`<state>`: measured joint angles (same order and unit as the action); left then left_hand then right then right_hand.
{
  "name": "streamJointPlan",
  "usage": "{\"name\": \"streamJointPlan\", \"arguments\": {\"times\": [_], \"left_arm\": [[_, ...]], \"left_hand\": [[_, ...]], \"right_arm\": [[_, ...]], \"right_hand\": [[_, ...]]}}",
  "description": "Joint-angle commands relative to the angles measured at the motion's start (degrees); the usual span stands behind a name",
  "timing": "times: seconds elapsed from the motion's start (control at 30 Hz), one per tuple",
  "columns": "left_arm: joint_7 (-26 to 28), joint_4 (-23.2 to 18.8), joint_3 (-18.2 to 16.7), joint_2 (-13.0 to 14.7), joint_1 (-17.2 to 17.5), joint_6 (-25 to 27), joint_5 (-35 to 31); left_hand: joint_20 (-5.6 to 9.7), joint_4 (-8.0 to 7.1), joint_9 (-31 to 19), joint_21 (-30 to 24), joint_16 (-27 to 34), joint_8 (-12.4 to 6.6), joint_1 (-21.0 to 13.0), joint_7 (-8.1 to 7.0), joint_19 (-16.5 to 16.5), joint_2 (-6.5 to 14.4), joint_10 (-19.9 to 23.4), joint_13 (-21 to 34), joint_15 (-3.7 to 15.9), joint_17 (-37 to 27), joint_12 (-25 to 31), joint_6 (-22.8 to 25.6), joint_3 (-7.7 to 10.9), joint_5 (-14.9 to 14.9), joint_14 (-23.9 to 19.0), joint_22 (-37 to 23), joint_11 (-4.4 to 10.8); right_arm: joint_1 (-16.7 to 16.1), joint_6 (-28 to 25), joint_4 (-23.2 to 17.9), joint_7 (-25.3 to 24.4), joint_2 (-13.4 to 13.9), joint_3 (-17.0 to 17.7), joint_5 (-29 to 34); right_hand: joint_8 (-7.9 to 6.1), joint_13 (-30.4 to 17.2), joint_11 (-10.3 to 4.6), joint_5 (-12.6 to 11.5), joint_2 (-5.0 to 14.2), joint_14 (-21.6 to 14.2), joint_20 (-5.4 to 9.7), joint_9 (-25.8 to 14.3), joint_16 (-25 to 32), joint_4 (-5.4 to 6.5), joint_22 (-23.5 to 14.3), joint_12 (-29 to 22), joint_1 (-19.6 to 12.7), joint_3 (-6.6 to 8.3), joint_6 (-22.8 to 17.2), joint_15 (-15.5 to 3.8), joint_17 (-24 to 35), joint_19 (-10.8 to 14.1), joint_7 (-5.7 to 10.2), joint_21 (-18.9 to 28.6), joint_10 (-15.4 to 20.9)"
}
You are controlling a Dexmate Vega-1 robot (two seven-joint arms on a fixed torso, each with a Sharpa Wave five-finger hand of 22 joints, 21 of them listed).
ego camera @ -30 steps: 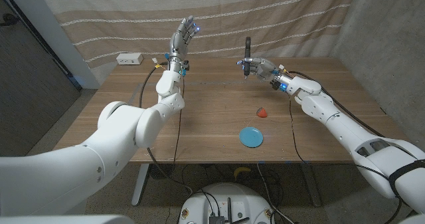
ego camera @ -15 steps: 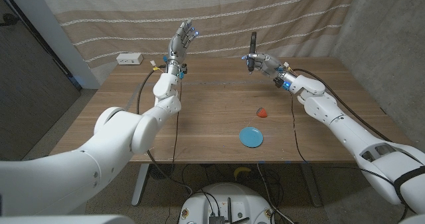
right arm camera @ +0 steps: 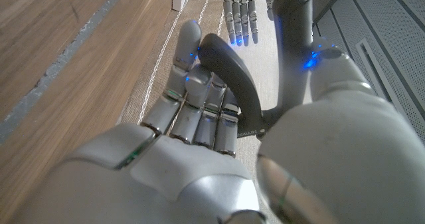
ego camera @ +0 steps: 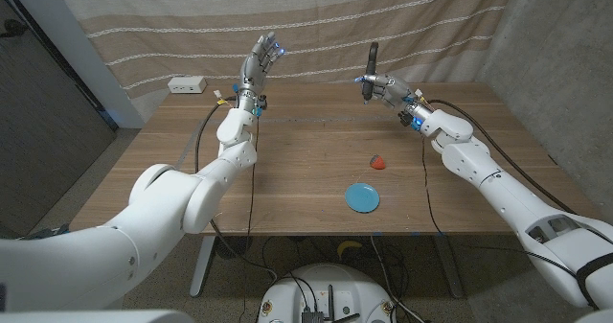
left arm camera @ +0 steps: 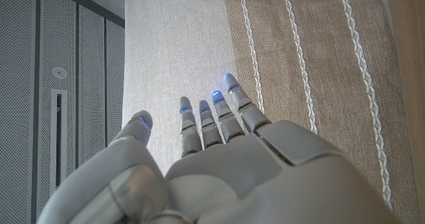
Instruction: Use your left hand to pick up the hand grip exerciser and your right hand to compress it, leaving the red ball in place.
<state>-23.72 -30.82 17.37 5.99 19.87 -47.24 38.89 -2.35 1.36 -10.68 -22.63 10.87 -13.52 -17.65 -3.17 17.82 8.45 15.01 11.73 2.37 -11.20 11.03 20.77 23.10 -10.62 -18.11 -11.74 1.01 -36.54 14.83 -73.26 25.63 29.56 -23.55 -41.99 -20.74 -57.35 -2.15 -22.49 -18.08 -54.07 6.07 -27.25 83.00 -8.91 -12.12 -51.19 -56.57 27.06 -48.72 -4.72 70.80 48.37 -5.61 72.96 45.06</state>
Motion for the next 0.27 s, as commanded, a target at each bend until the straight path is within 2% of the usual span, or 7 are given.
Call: {"name": "streamJointPlan", "arguments": {"times": [0.03, 0.27], "left_arm": [[2.03, -6.60, 1.47, 2.50, 3.63, 2.86, 1.05], [4.77, -11.21, 2.67, 3.53, 5.85, 4.84, 0.30]], "left_hand": [[-0.02, -0.11, -0.10, 0.24, 0.06, 0.06, 0.53, 0.37, -0.17, -0.16, -0.17, -0.06, -0.10, -0.05, 0.17, 0.33, 0.52, 0.15, 0.13, -0.16, 0.07], [-0.03, -0.09, -0.11, 0.29, 0.08, 0.21, 0.75, 0.50, -0.32, -0.13, -0.25, -0.07, -0.15, -0.05, 0.22, 0.34, 0.63, 0.17, 0.25, -0.17, -0.13]], "right_arm": [[-5.27, 1.36, -6.41, -5.75, 2.31, 2.14, 0.00], [-9.78, 2.91, -10.24, -8.11, 4.22, 4.34, -1.04]], "right_hand": [[0.28, -8.91, -0.76, -0.45, 23.11, -3.62, 6.77, -0.10, -0.03, -0.06, -0.14, -0.08, -23.21, 0.37, -0.48, -7.59, 0.01, -0.32, -0.32, 0.33, 1.15], [0.43, -8.93, -0.71, -0.49, 23.00, -3.60, 6.72, -0.25, -0.03, 0.00, 0.08, -0.01, -23.08, 0.34, -0.62, -7.59, 0.01, -0.53, -0.39, 0.68, 1.24]]}}
